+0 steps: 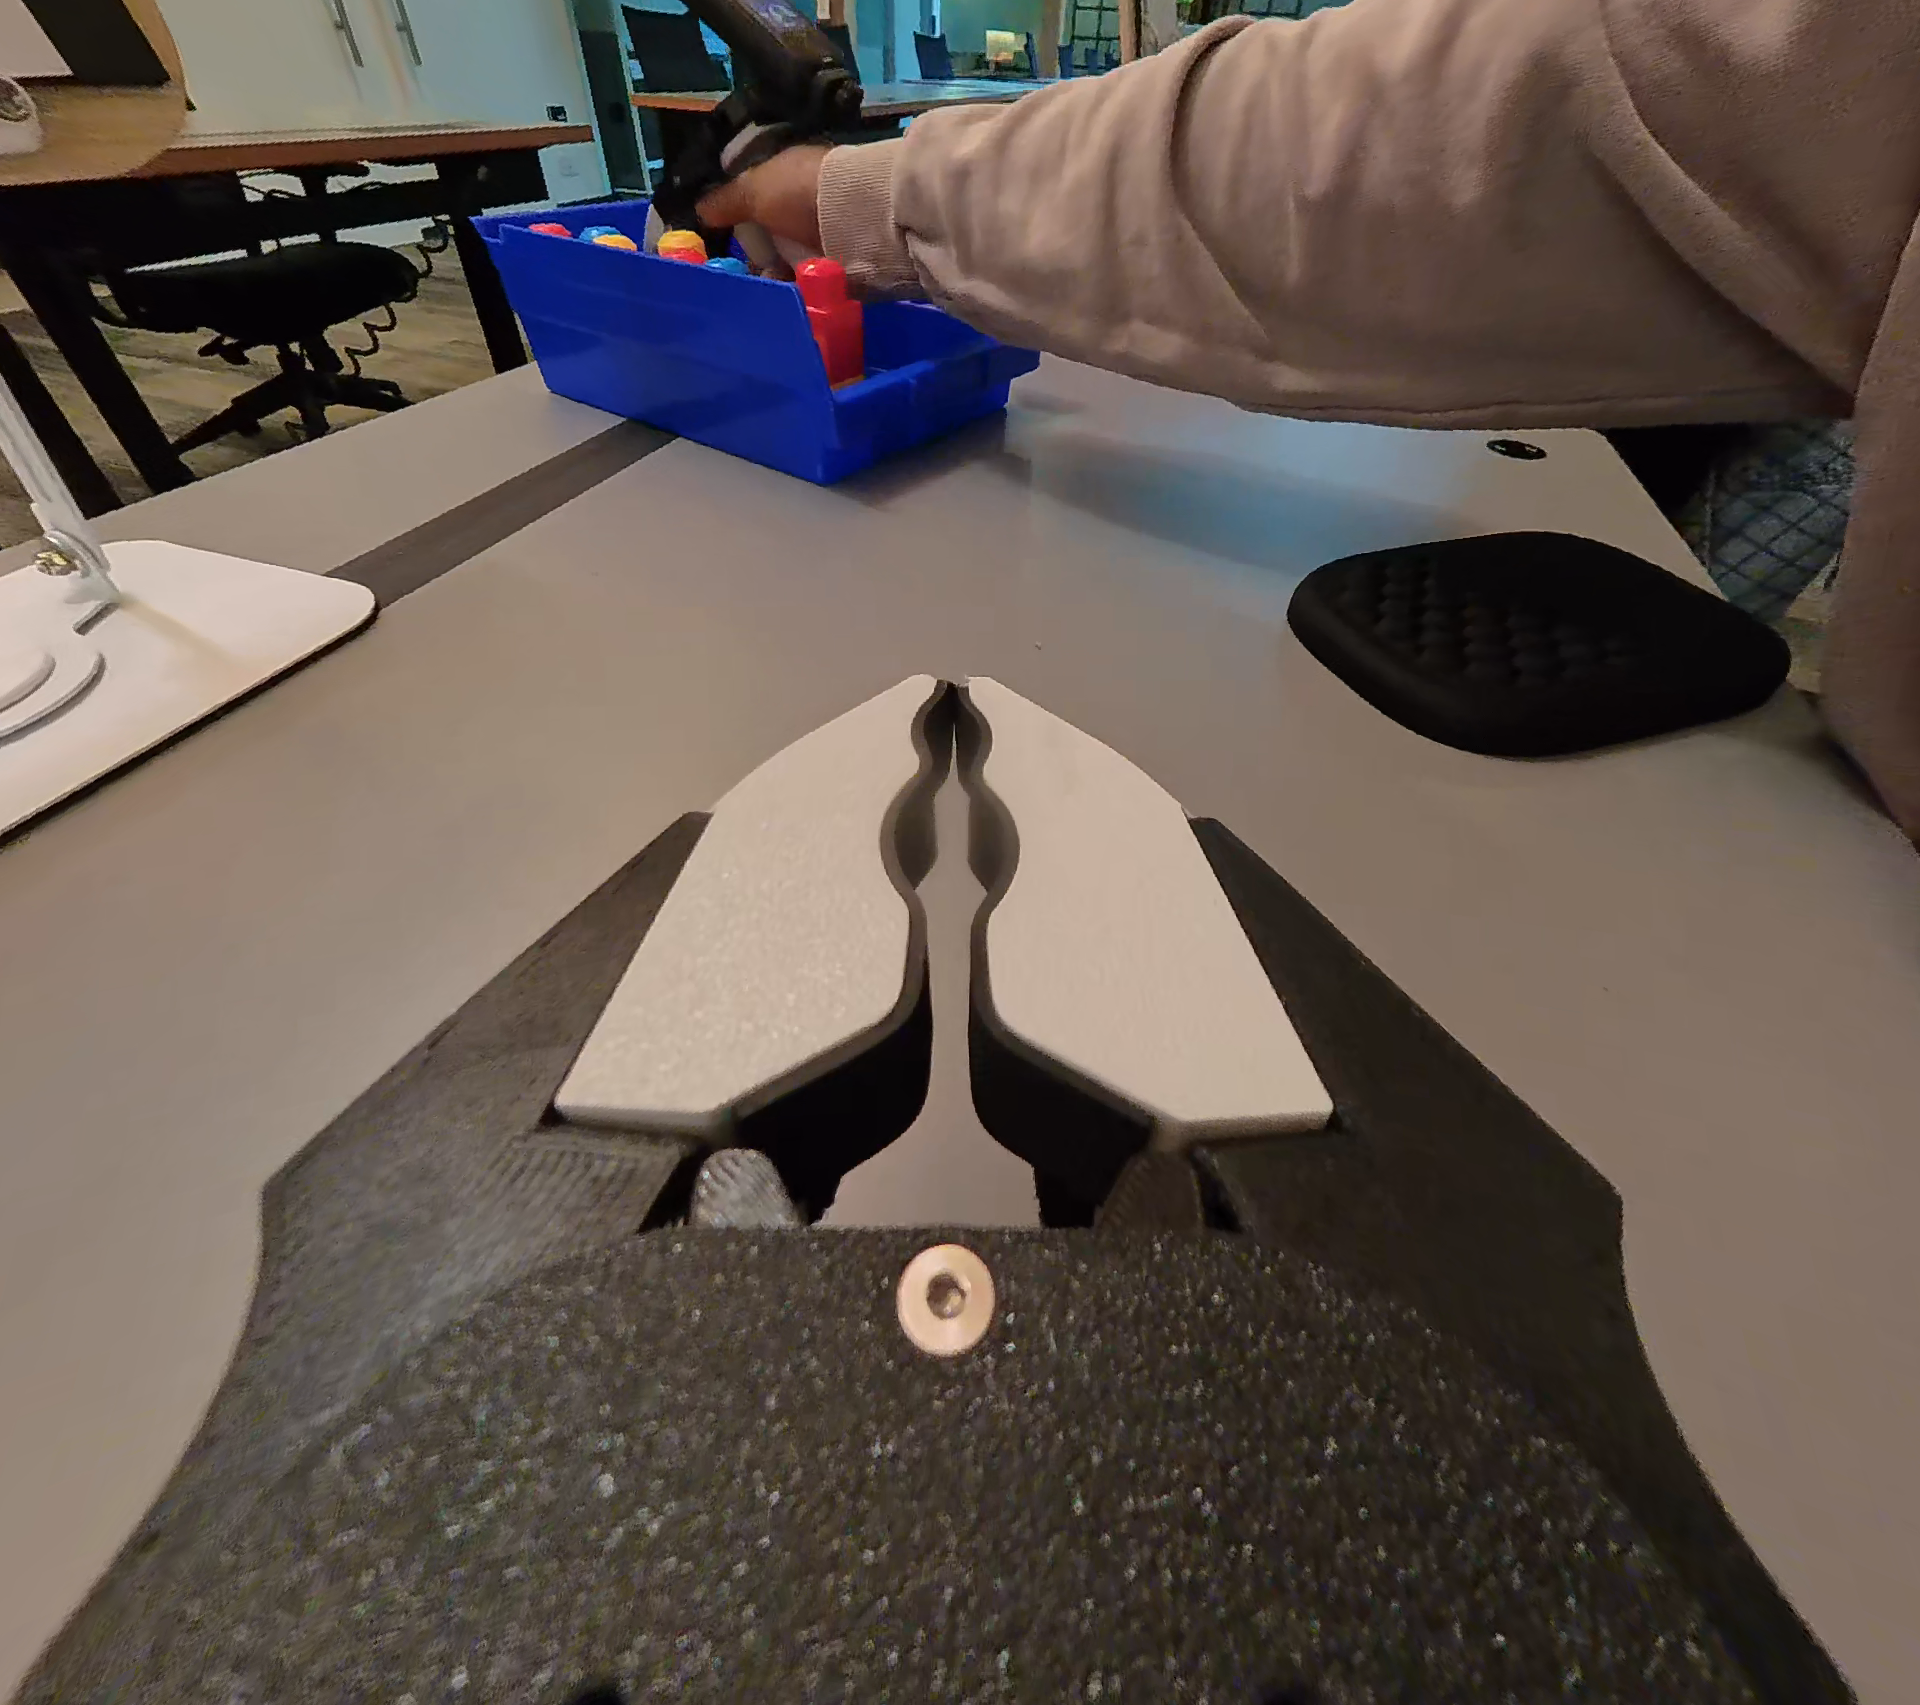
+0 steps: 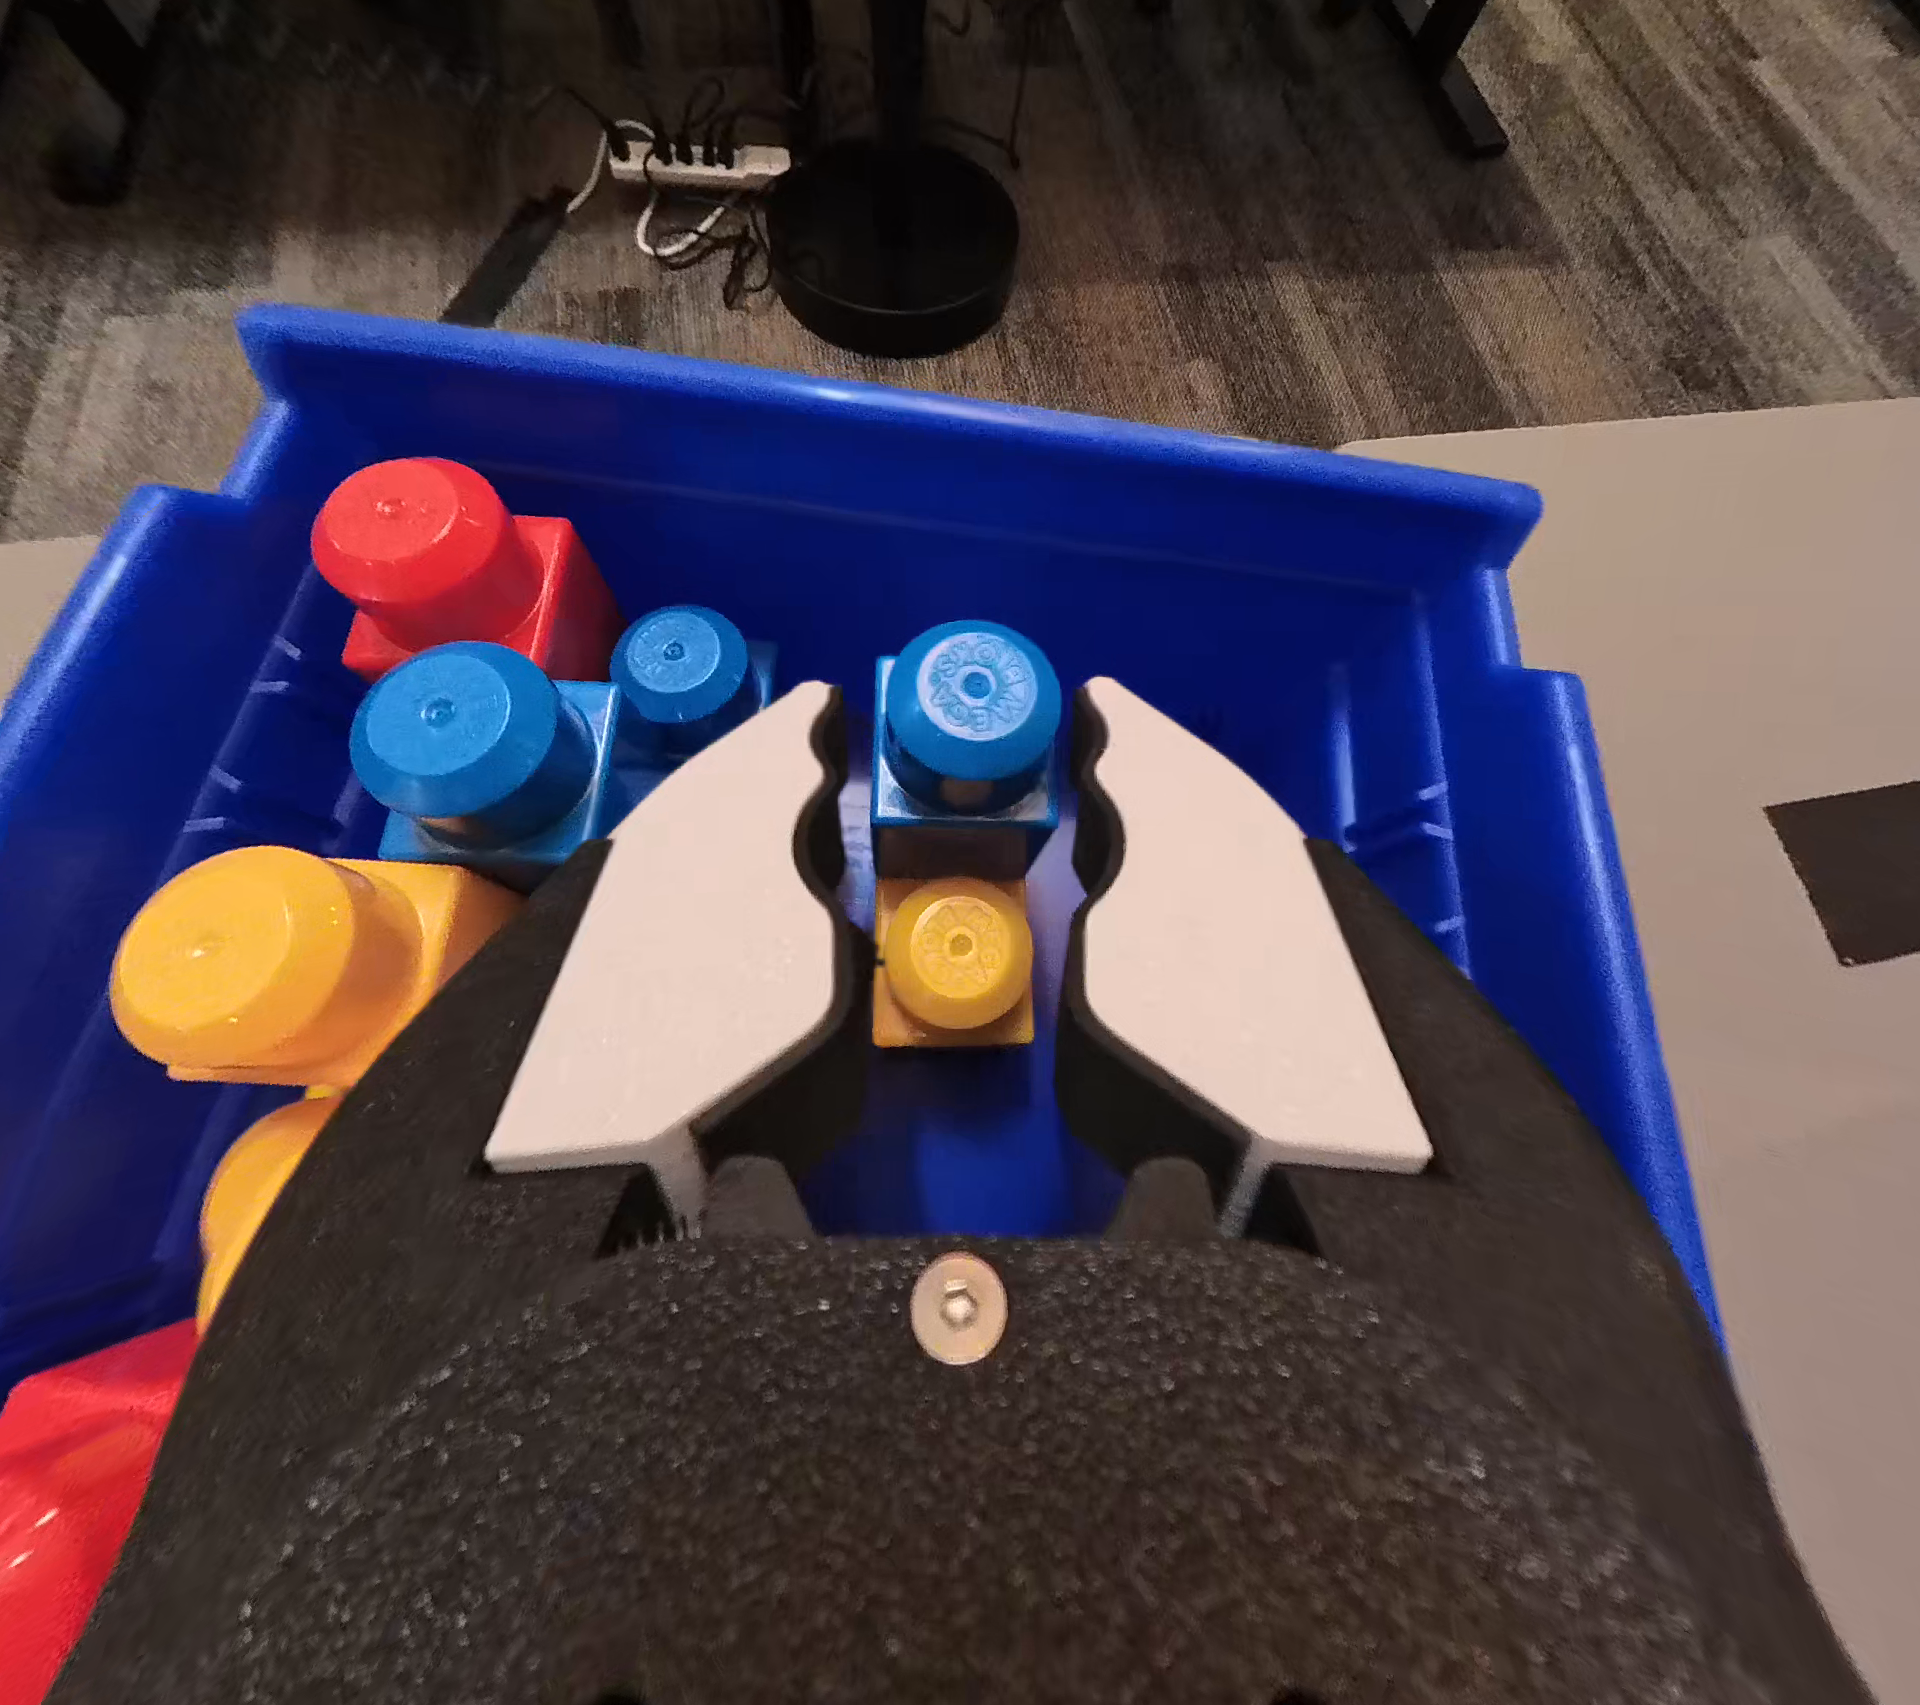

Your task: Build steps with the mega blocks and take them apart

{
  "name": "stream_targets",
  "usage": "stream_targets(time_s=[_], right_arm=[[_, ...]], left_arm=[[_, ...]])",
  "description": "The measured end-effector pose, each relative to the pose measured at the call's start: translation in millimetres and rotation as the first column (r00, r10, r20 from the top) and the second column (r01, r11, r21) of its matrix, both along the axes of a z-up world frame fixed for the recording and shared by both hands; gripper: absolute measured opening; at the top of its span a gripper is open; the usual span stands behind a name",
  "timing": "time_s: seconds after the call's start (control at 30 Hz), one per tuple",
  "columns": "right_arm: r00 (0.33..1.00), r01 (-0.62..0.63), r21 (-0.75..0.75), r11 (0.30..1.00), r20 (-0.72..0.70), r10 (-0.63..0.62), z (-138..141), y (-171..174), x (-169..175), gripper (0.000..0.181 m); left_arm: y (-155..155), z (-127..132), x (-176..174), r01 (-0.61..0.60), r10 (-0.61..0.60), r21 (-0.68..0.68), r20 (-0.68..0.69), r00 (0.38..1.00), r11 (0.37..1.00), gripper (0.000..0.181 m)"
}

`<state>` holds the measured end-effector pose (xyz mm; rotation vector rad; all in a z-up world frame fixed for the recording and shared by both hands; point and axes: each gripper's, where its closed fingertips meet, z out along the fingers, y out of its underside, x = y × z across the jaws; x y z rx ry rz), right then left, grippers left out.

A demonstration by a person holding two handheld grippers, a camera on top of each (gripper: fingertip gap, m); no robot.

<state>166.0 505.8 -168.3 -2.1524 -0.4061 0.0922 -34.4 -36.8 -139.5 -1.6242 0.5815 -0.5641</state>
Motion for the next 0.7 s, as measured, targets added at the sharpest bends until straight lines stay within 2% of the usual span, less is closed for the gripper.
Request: stream_targets(time_s=[0.1,0.13,0.27,0.37,0.43,0.5,0.6,0.7], right_arm=[[0.995,-0.007,-0.009,1.000,-0.095,0.006,14,-3,-2,0.063],[0.991,-0.014,0.000,1.000,-0.130,0.014,23,-5,-3,0.064],[0.983,-0.032,0.100,0.995,-0.176,0.049,68,-18,1,0.063],[0.978,-0.070,0.231,0.970,-0.174,0.112,109,-41,-2,0.056],[0.967,-0.127,0.312,0.941,-0.171,0.188,132,-69,-12,0.052],[0.943,-0.216,0.361,0.907,-0.164,0.290,144,-107,-29,0.043],[0.873,-0.357,0.379,0.854,-0.189,0.449,142,-173,-62,0.030],[0.792,-0.472,0.396,0.788,-0.202,0.576,129,-239,-91,0.011]], left_arm=[[0,1,-1,-0.003,0.003,0.002,0.001,1.000,1.000,0.000],[-1,1,-1,-0.003,0.003,0.003,0.000,1.000,1.000,0.000],[-1,2,1,-0.002,0.002,0.009,-0.014,1.000,1.000,0.000],[-1,4,0,-0.015,0.015,0.017,-0.022,1.000,1.000,0.000],[0,6,-3,-0.040,0.040,0.021,-0.030,0.999,0.999,0.000],[0,11,-9,-0.070,0.071,0.035,-0.037,0.997,0.997,0.000],[2,24,-25,-0.138,0.140,0.068,-0.017,0.990,0.988,0.000],[3,40,-51,-0.223,0.225,0.095,-0.010,0.974,0.970,0.000]])
